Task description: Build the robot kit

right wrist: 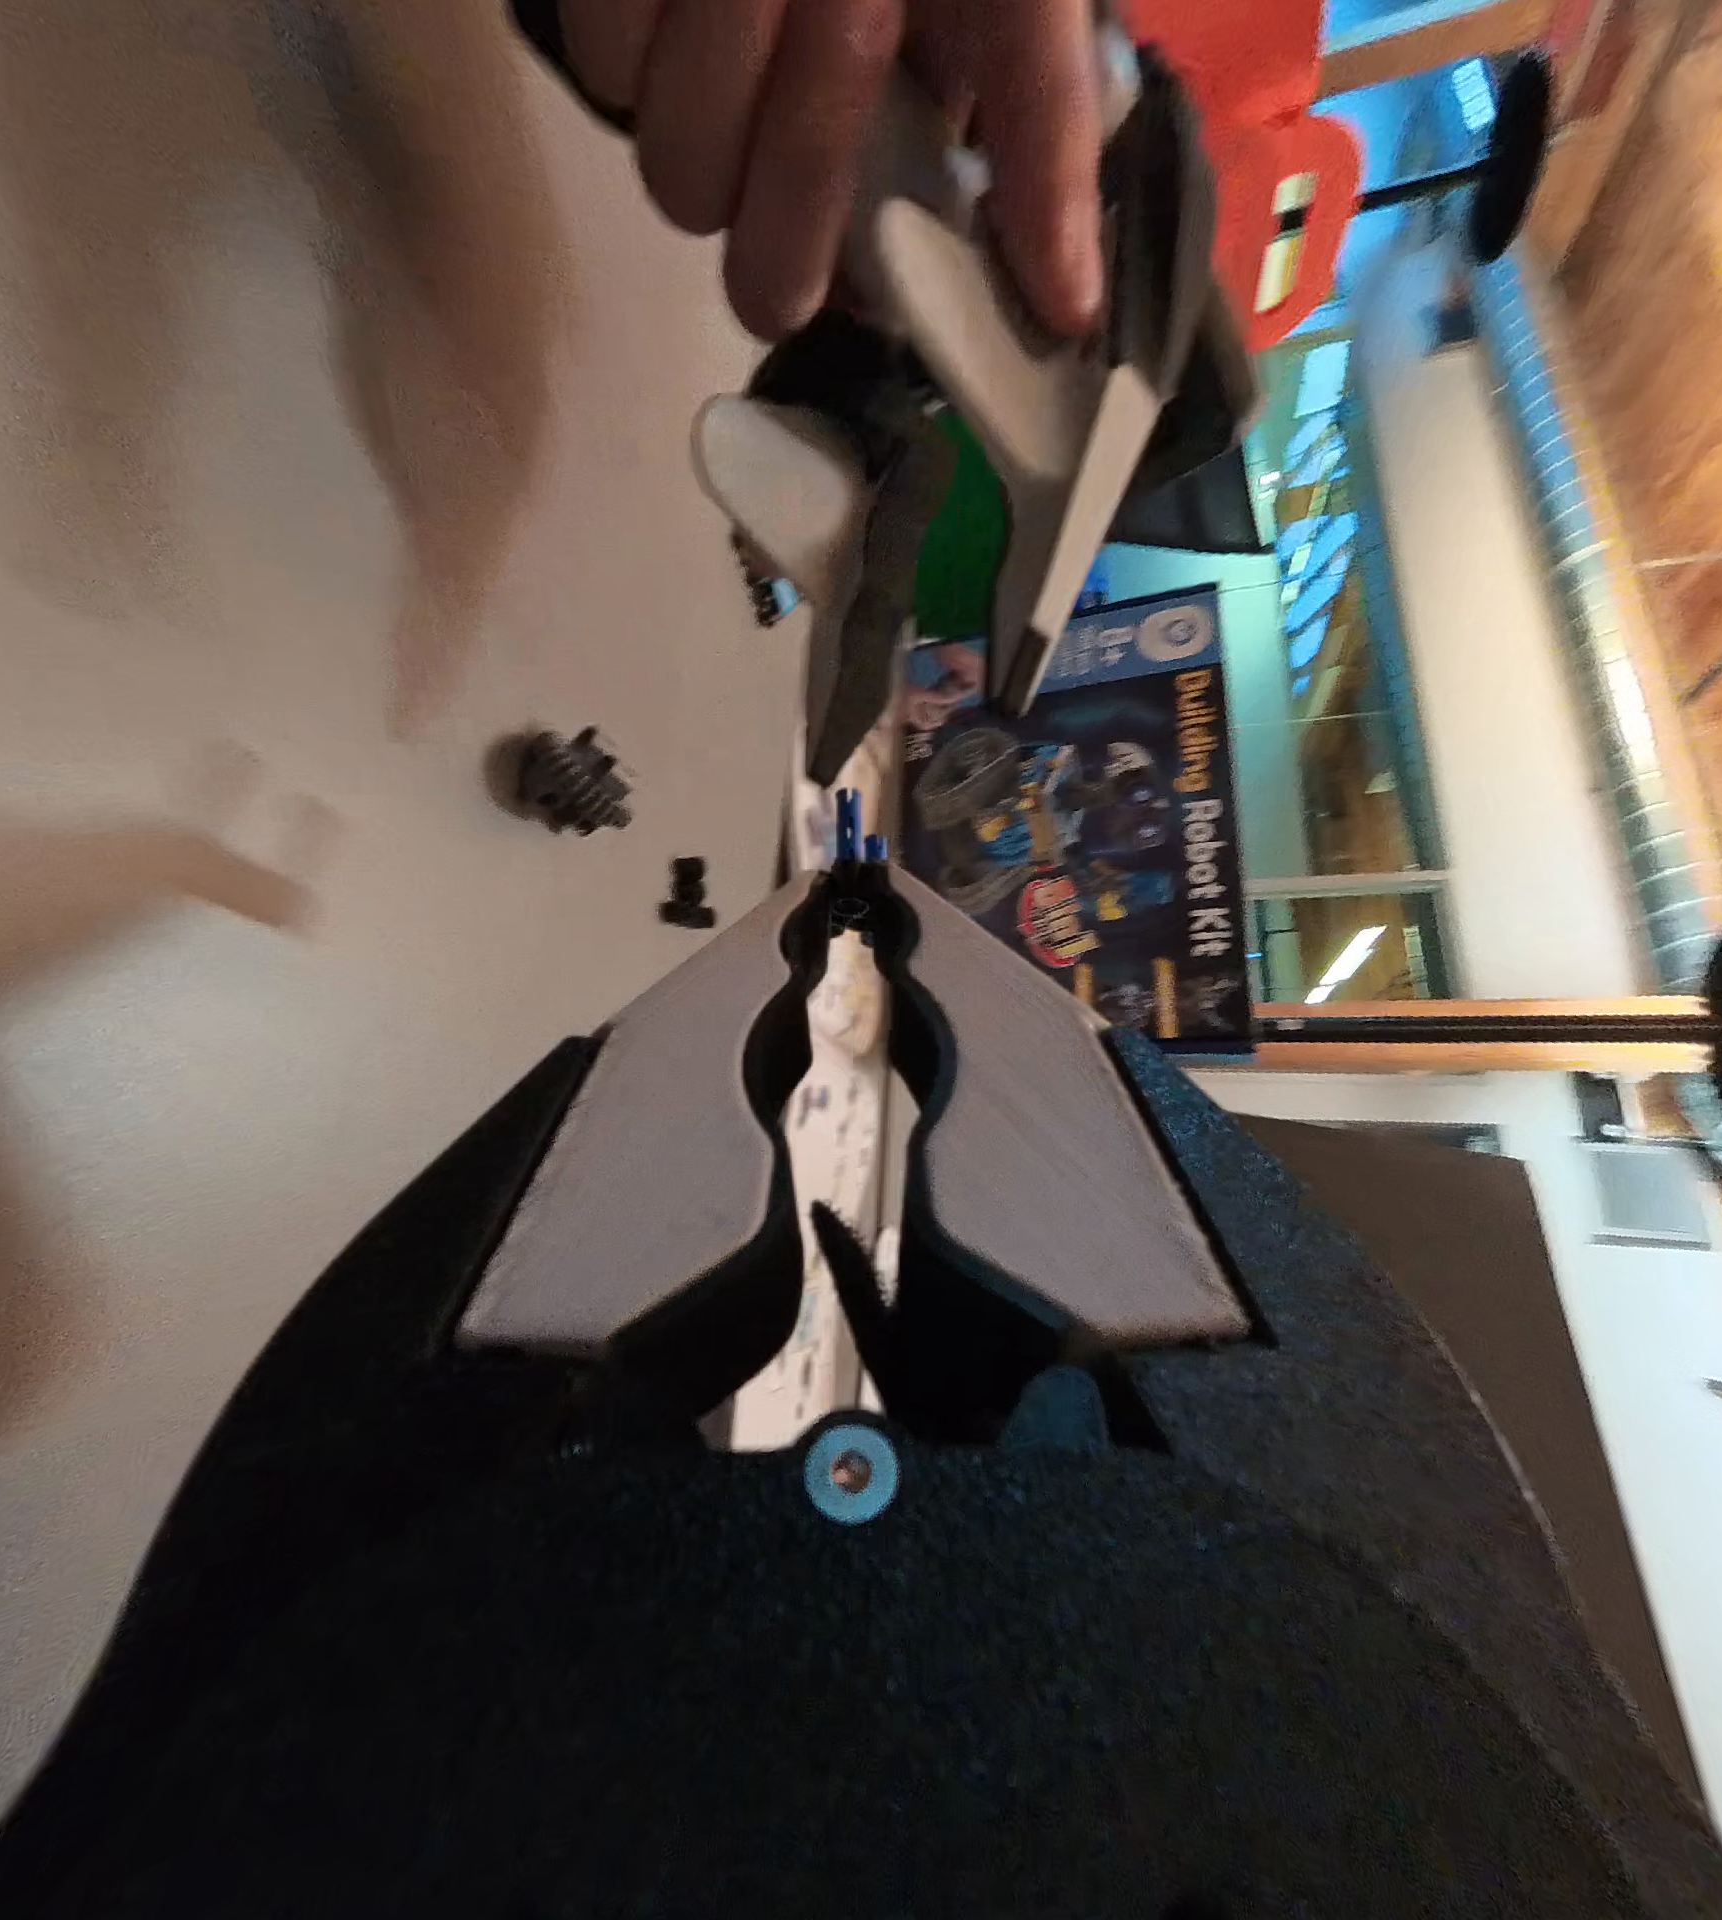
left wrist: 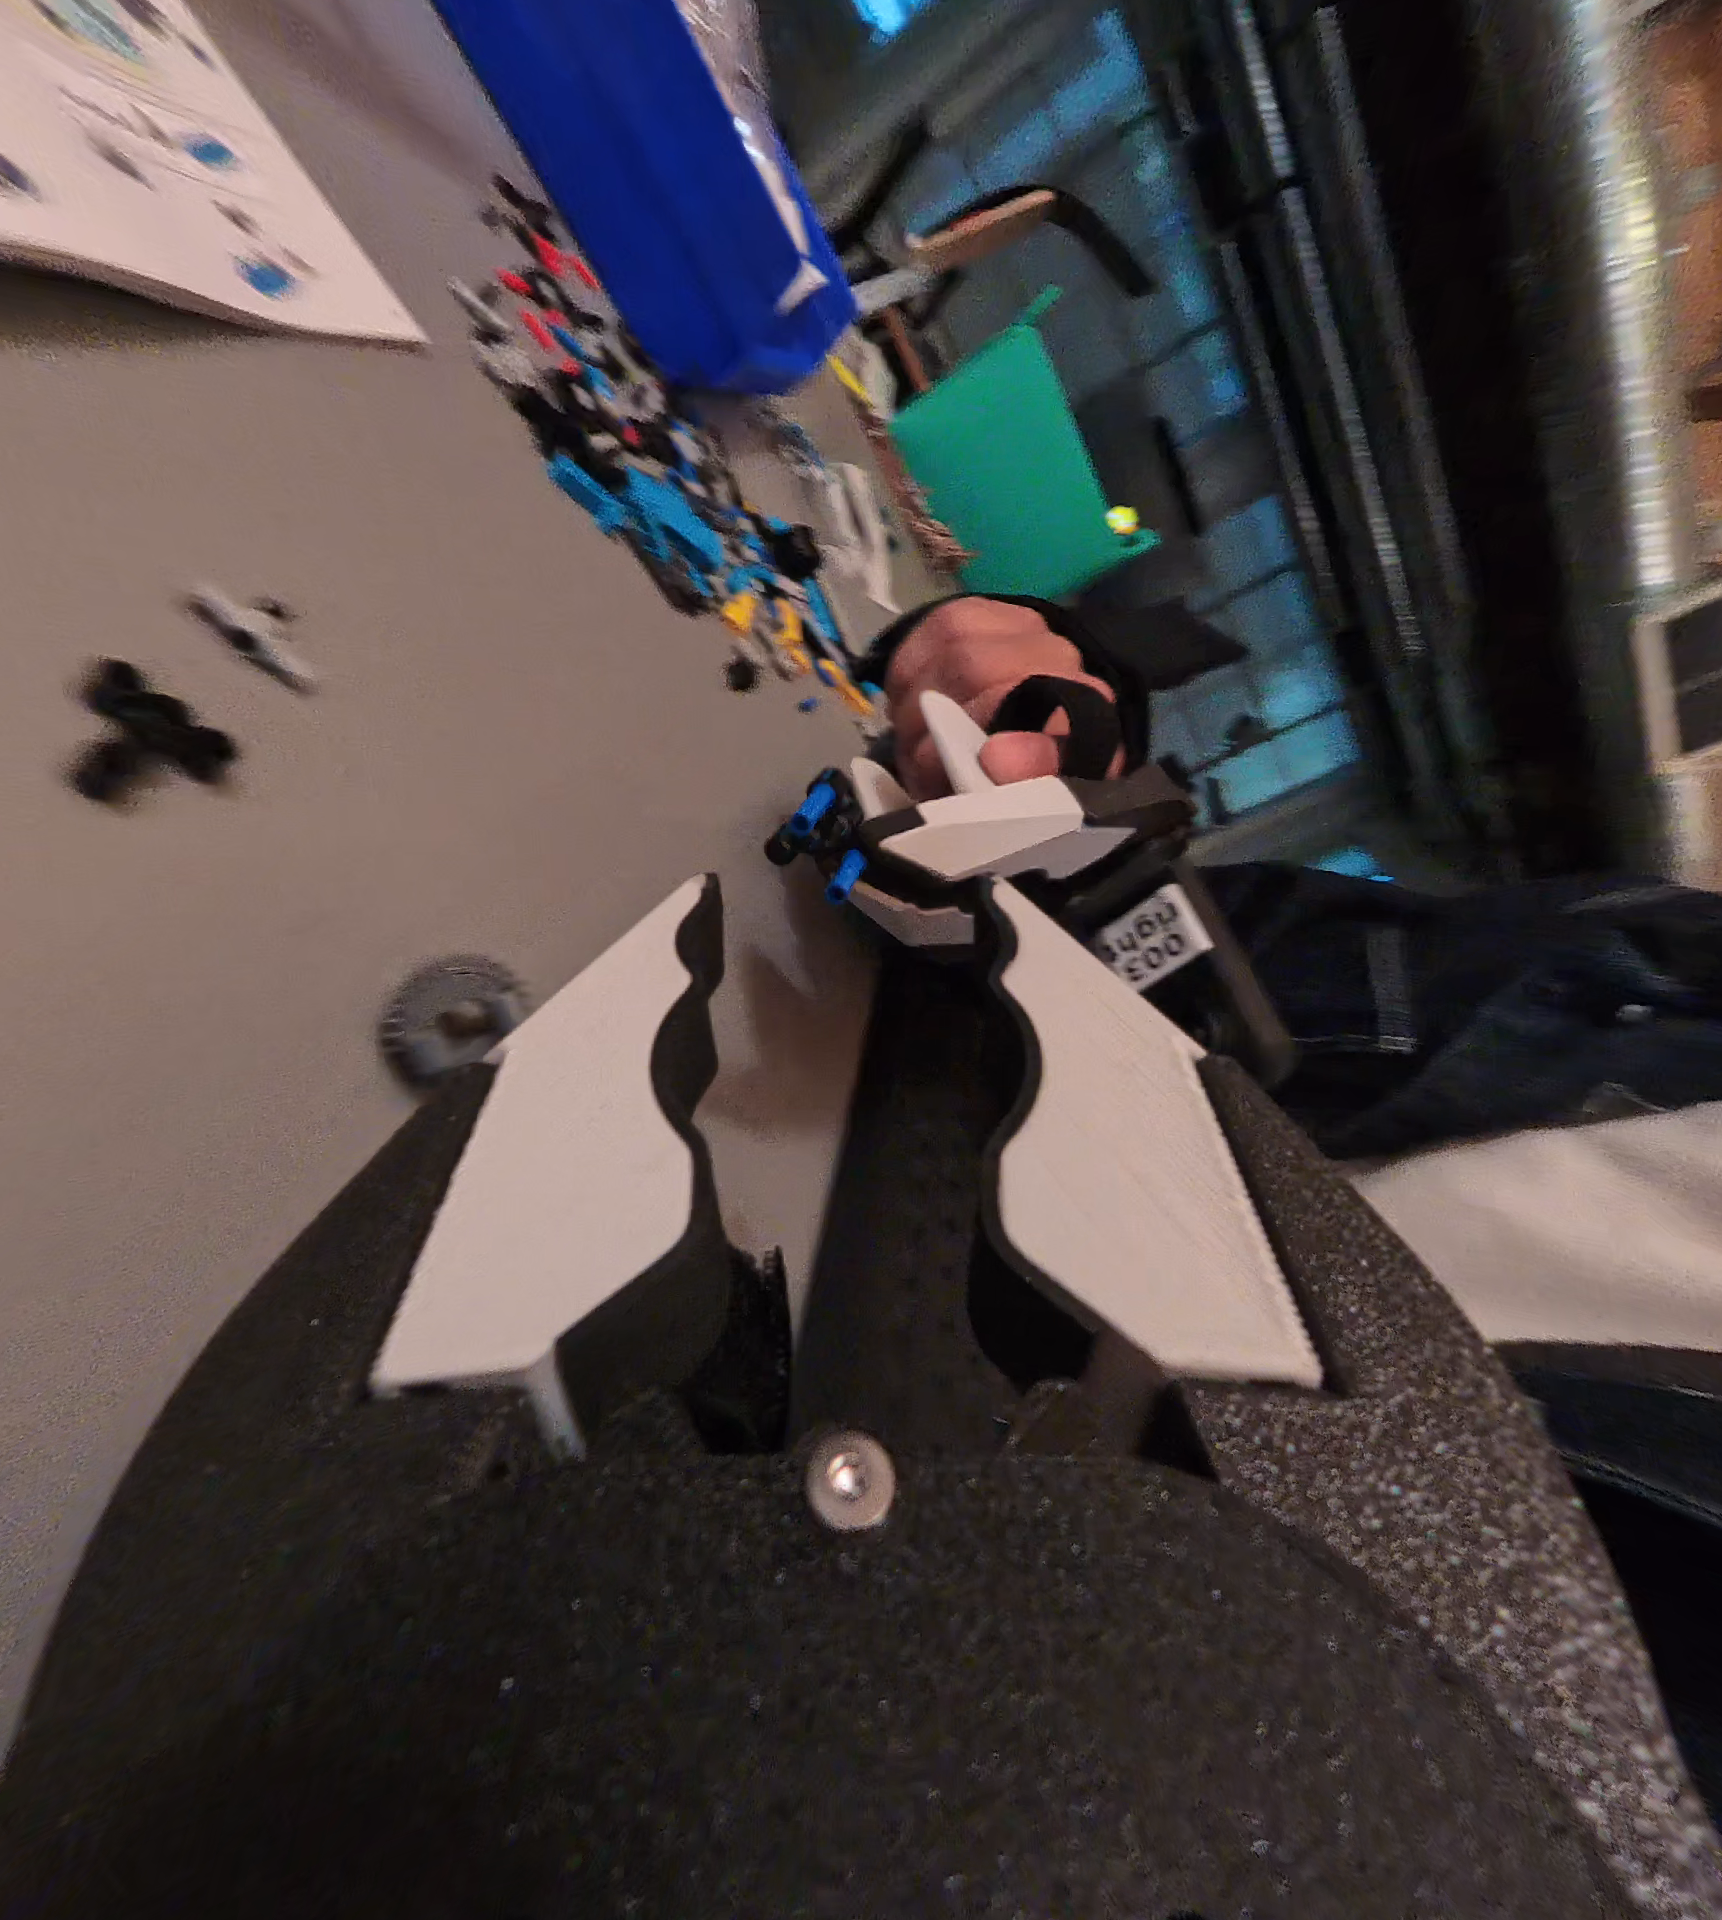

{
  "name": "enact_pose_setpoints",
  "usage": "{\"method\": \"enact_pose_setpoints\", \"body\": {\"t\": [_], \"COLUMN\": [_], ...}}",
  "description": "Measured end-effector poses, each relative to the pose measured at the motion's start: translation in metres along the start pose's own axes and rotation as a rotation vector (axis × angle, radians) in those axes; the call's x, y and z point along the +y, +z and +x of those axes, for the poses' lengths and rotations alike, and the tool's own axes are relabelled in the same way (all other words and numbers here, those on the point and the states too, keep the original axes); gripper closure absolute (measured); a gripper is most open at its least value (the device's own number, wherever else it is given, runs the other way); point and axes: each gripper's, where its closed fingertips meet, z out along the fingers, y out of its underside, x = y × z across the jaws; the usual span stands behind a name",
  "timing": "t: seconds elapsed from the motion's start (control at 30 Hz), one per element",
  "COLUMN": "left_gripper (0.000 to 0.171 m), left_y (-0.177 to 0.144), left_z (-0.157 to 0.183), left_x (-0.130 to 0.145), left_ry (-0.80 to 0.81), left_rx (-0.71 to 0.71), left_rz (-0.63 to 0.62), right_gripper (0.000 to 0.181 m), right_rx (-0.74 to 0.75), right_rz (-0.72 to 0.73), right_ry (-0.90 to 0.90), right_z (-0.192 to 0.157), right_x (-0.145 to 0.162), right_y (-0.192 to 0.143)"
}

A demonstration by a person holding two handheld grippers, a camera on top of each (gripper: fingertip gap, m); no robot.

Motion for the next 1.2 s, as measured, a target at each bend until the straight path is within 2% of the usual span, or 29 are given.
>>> {"method": "enact_pose_setpoints", "body": {"t": [0.17, 0.23, 0.37, 0.47, 0.53, 0.6, 0.63, 0.67, 0.73, 0.77, 0.87, 0.97, 1.2], "left_gripper": [0.155, 0.167, 0.169, 0.169, 0.168, 0.168, 0.168, 0.168, 0.168, 0.168, 0.168, 0.168, 0.168], "left_y": [0.015, 0.02, 0.024, 0.022, 0.017, 0.013, 0.013, 0.014, 0.017, 0.019, 0.022, 0.024, 0.027], "left_z": [0.018, 0.018, 0.011, 0.012, 0.015, 0.017, 0.018, 0.021, 0.028, 0.029, 0.036, 0.037, 0.035], "left_x": [0.002, 0.006, 0.008, 0.004, -0.001, -0.006, -0.006, -0.006, -0.004, -0.003, -0.001, 0.0, 0.002], "left_ry": [-0.052, -0.041, -0.025, 0.051, 0.12, 0.235, 0.286, 0.315, 0.351, 0.372, 0.409, 0.41, 0.411], "left_rx": [0.151, 0.147, 0.109, 0.09, 0.086, 0.057, 0.048, 0.052, 0.074, 0.072, 0.083, 0.088, 0.076], "left_rz": [0.03, 0.016, 0.001, 0.013, 0.039, 0.073, 0.077, 0.08, 0.08, 0.081, 0.083, 0.076, 0.072], "right_gripper": [0.175, 0.174, 0.174, 0.165, 0.136, 0.133, 0.133, 0.144, 0.155, 0.158, 0.151, 0.169, 0.173], "right_rx": [0.069, 0.069, 0.06, 0.043, -0.08, -0.227, -0.287, -0.346, -0.486, -0.538, -0.645, -0.647, -0.64], "right_rz": [0.044, 0.064, 0.065, 0.103, 0.177, 0.325, 0.403, 0.472, 0.584, 0.581, 0.6, 0.623, 0.636], "right_ry": [0.012, -0.003, 0.043, 0.386, 0.76, 1.214, 1.417, 1.576, 1.789, 1.854, 1.875, 1.849, 1.853], "right_z": [0.014, 0.012, 0.006, 0.011, 0.017, 0.032, 0.041, 0.047, 0.05, 0.045, 0.035, 0.036, 0.036], "right_x": [-0.006, -0.009, -0.004, -0.002, 0.0, 0.0, 0.001, 0.003, 0.003, 0.004, -0.005, -0.008, -0.007], "right_y": [-0.006, -0.008, -0.005, -0.008, -0.013, -0.017, -0.017, -0.017, -0.017, -0.014, -0.014, -0.017, -0.019]}}
